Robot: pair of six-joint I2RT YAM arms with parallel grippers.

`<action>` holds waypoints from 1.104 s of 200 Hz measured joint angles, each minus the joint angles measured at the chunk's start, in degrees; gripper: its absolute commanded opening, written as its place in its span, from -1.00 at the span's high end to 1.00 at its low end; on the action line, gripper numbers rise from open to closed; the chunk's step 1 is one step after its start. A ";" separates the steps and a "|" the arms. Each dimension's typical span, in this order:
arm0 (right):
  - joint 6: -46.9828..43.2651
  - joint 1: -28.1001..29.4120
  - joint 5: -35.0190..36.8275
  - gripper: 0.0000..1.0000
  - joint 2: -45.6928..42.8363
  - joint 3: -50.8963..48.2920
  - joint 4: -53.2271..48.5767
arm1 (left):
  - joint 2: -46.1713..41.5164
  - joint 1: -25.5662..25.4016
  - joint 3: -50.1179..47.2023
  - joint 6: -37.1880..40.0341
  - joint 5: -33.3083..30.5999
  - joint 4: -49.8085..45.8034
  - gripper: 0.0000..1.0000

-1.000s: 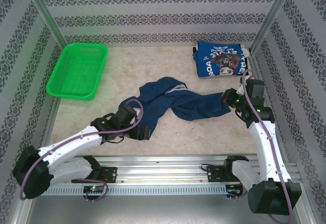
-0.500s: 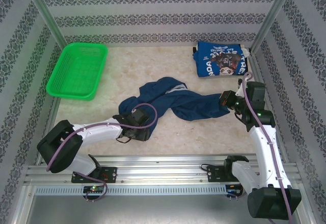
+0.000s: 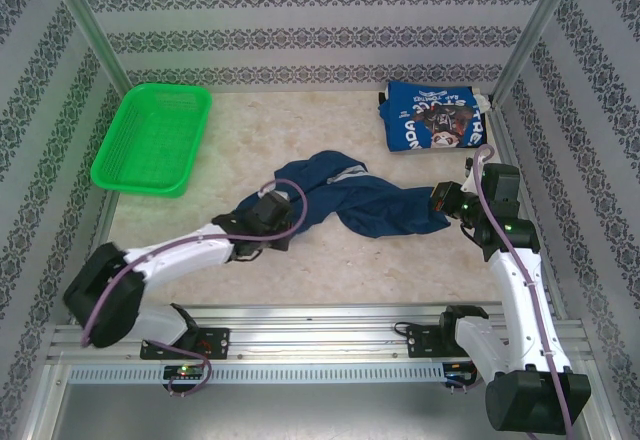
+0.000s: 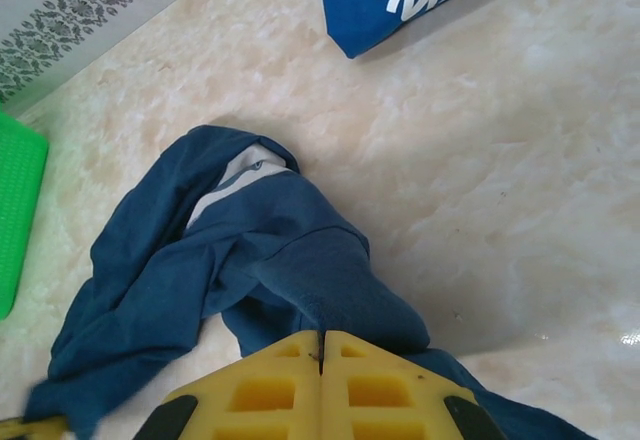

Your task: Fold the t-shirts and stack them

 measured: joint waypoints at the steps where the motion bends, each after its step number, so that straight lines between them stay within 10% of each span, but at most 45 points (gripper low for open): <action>1: -0.02 0.00 0.02 1.00 0.00 0.00 0.00 | -0.39 0.13 0.13 0.09 -0.04 -0.11 1.00; 102: 0.74 -3.96 7.41 1.00 3.06 9.57 -0.79 | -20.13 26.93 13.38 8.66 3.10 -12.74 1.00; 221: 0.52 -5.64 1.77 1.00 5.03 21.90 6.97 | -15.45 30.27 28.96 12.79 11.61 -11.32 1.00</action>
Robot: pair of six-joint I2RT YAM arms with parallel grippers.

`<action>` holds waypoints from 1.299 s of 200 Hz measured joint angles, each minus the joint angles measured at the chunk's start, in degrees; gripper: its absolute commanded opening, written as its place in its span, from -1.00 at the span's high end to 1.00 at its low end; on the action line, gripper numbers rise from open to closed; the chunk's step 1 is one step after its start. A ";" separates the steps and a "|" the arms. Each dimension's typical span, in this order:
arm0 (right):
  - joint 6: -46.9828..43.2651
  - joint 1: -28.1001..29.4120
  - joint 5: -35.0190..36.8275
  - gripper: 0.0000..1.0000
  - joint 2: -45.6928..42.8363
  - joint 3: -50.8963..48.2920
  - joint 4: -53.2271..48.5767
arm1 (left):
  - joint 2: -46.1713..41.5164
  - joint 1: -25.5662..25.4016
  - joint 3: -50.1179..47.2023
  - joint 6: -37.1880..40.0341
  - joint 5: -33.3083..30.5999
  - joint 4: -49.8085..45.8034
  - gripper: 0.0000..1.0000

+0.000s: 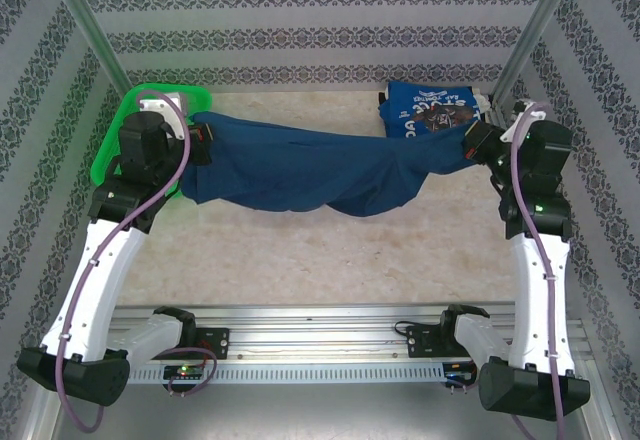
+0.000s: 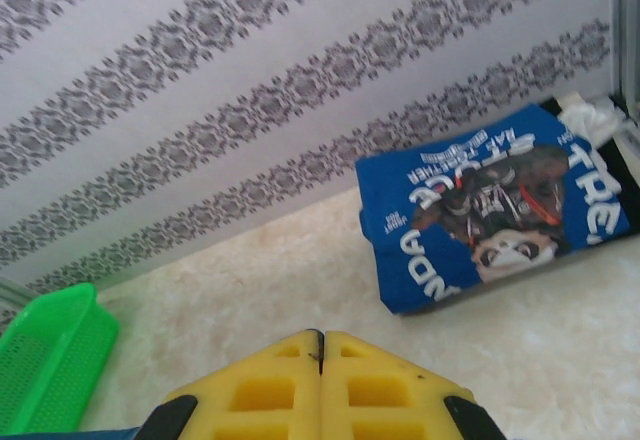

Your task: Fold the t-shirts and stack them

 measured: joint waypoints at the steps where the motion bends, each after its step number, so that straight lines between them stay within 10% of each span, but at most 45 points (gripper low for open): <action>1: -0.02 0.00 -0.07 1.00 -0.04 0.15 0.02 | 0.00 0.00 0.00 0.00 0.07 0.09 1.00; 130: -2.16 1.70 1.62 1.00 -1.86 2.16 -2.97 | -4.28 -1.66 -15.43 -2.69 10.23 8.22 1.00; 221: -11.13 27.28 4.26 1.00 7.69 -0.92 -4.42 | -4.04 -8.24 -27.76 -4.90 7.58 8.50 1.00; 260: -17.16 41.46 7.10 1.00 21.46 -0.50 -4.07 | -4.70 -9.14 -33.40 -7.78 2.23 6.38 -0.05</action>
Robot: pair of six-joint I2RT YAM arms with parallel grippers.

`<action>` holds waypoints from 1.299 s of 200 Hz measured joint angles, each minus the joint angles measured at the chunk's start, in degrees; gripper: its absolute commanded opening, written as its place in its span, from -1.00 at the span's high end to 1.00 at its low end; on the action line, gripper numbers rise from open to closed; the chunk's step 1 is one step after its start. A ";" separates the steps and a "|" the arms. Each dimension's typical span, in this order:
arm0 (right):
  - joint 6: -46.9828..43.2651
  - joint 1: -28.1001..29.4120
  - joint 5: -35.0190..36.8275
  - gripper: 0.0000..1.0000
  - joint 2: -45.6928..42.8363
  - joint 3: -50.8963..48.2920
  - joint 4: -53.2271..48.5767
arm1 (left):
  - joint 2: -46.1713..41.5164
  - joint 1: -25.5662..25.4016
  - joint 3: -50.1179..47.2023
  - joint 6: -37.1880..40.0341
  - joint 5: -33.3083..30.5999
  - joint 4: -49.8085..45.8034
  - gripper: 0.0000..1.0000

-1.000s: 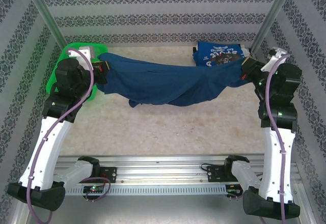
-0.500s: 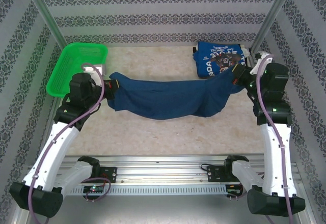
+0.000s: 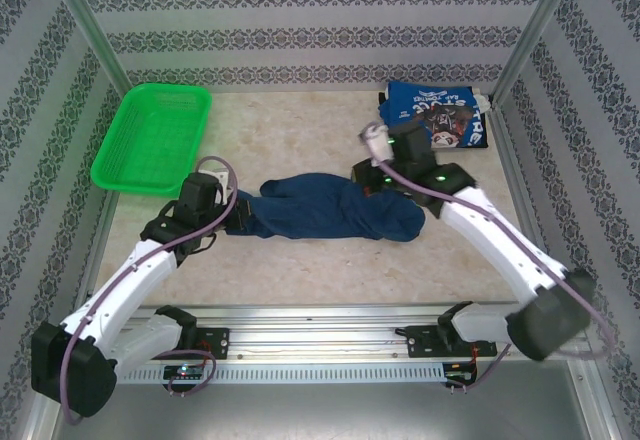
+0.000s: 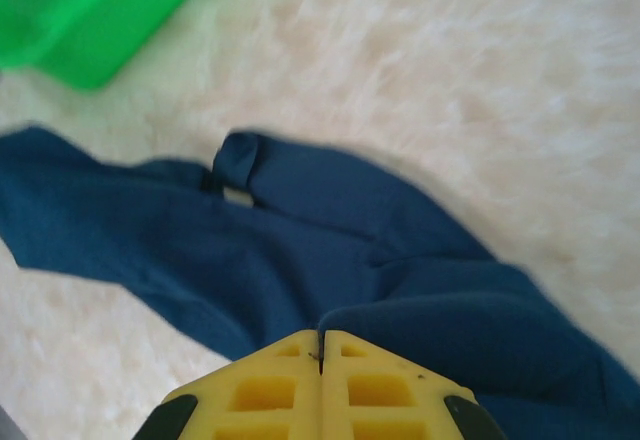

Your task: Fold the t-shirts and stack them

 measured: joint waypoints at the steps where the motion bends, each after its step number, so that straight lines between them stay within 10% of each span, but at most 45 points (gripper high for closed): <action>1: -0.17 0.35 0.07 1.00 0.50 0.11 0.00 | -0.11 0.00 -0.07 -0.11 -0.07 -0.02 -0.06; 42: -1.73 6.16 -1.38 0.86 17.11 7.43 0.24 | -7.63 0.00 -0.66 -2.23 -6.08 -3.87 -0.41; 71: -0.22 6.45 -2.64 -0.20 24.39 12.92 -0.15 | -9.44 -0.09 1.29 -1.84 -7.98 -6.64 -0.63; 94: 1.84 4.33 -3.61 -0.61 21.77 12.33 0.26 | -7.43 -2.60 4.55 -0.48 -8.66 -6.60 -0.73; 173: 9.51 -9.66 -1.03 -0.96 -17.03 -10.36 -0.11 | 27.82 -13.00 28.89 9.94 1.05 -3.72 -0.72; 260: 16.26 -9.79 -1.75 -0.96 -27.74 -29.09 -2.19 | 58.69 -18.78 54.73 20.96 9.46 -10.64 -0.43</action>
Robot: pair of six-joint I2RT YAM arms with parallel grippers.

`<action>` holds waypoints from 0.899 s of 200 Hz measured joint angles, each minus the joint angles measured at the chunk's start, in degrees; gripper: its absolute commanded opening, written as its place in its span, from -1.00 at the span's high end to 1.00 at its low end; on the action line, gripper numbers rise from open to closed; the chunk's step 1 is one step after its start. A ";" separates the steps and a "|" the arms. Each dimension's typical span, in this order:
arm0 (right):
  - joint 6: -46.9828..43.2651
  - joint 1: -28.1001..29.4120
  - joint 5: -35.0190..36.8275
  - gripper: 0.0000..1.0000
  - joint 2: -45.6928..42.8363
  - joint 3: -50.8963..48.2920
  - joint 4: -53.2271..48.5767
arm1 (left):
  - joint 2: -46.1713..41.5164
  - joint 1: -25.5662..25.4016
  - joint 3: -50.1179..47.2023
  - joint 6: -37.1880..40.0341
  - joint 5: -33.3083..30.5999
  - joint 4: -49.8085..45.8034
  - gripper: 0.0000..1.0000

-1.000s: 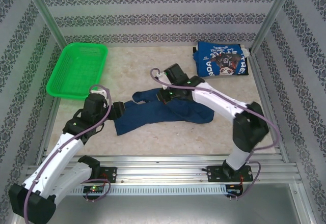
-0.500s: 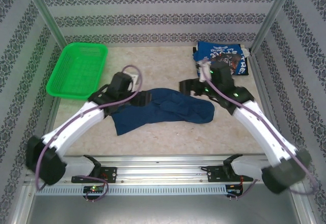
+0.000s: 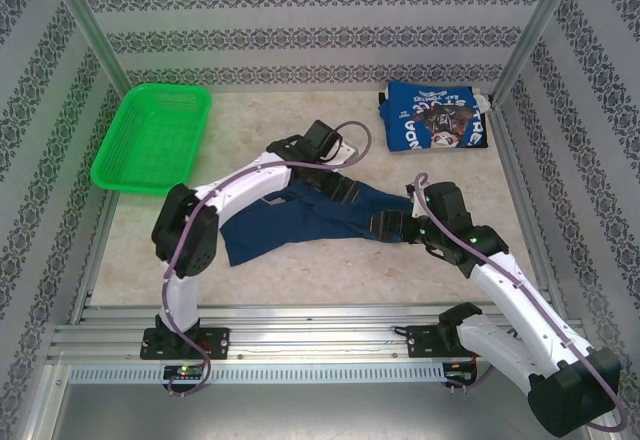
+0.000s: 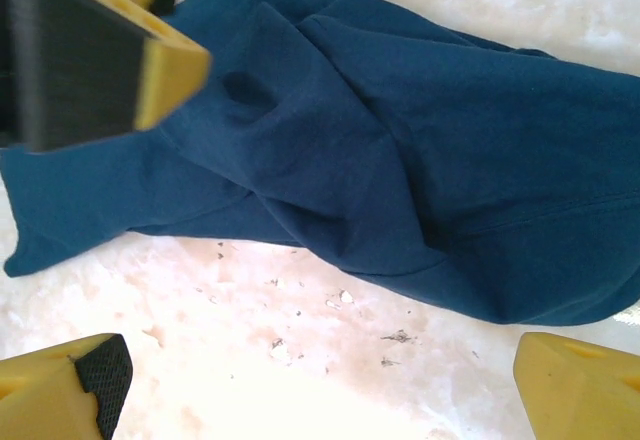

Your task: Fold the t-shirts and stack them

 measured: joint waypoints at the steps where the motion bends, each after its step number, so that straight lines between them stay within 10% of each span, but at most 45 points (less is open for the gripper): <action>1: 0.04 0.00 -0.02 -0.96 -0.09 -0.02 0.04 | 0.17 0.00 0.13 0.00 0.00 -0.07 -0.43; 79: 3.61 2.91 -1.16 -0.96 -3.80 -3.78 0.87 | 11.28 -0.22 11.34 1.60 -1.73 -4.17 -0.05; 117: 8.66 14.03 0.87 -0.96 -3.80 -6.80 6.21 | 14.10 -0.28 13.49 2.01 -1.31 -6.25 1.00; 180: 16.72 28.79 9.49 -0.95 2.34 -11.21 19.45 | 7.65 5.62 8.50 -4.33 6.84 -0.74 1.00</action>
